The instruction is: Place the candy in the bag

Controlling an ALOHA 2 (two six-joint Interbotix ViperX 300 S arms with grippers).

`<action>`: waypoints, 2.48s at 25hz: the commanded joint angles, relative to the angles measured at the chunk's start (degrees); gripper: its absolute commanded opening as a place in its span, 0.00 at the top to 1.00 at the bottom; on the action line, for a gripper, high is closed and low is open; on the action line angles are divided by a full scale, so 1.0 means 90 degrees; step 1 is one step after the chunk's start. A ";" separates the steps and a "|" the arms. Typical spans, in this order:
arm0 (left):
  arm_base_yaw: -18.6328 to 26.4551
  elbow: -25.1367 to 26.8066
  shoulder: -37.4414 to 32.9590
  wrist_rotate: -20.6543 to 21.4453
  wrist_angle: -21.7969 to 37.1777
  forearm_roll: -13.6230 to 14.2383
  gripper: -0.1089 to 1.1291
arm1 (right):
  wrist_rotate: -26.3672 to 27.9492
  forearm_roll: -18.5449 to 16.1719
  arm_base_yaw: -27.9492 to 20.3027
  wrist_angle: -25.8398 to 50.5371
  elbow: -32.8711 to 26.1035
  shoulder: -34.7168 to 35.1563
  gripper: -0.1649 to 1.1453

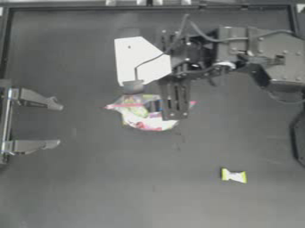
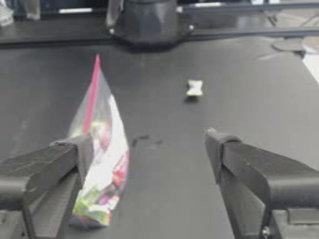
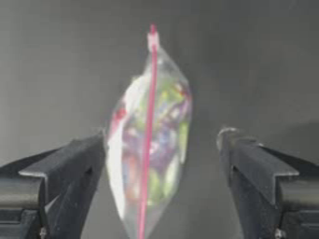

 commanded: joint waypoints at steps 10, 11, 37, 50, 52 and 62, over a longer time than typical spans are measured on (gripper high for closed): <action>0.0039 -0.0078 0.0146 -0.0010 -0.0020 0.0000 0.10 | -0.0264 0.0195 0.0000 0.0146 -0.0957 0.0664 0.12; 0.0039 -0.0078 0.0146 -0.0010 -0.0020 0.0010 0.10 | -0.0264 0.0195 0.0000 0.0166 -0.1025 0.0732 0.12; 0.0078 0.0039 0.0146 -0.0020 -0.0020 -0.0049 0.10 | -0.0518 0.0195 0.0127 0.0479 -0.1953 0.1865 0.12; 0.0088 0.0117 0.0146 -0.0020 -0.0020 -0.0098 0.10 | -0.0508 0.0322 0.0127 0.0479 -0.2080 0.2041 0.13; 0.0088 0.0146 0.0146 -0.0020 -0.0029 -0.0107 0.10 | -0.0518 0.0332 0.0127 0.0488 -0.2119 0.2070 0.13; 0.0088 0.0225 0.0146 -0.0029 -0.0029 -0.0137 0.10 | -0.0518 0.0400 0.0127 0.0566 -0.2207 0.2188 0.24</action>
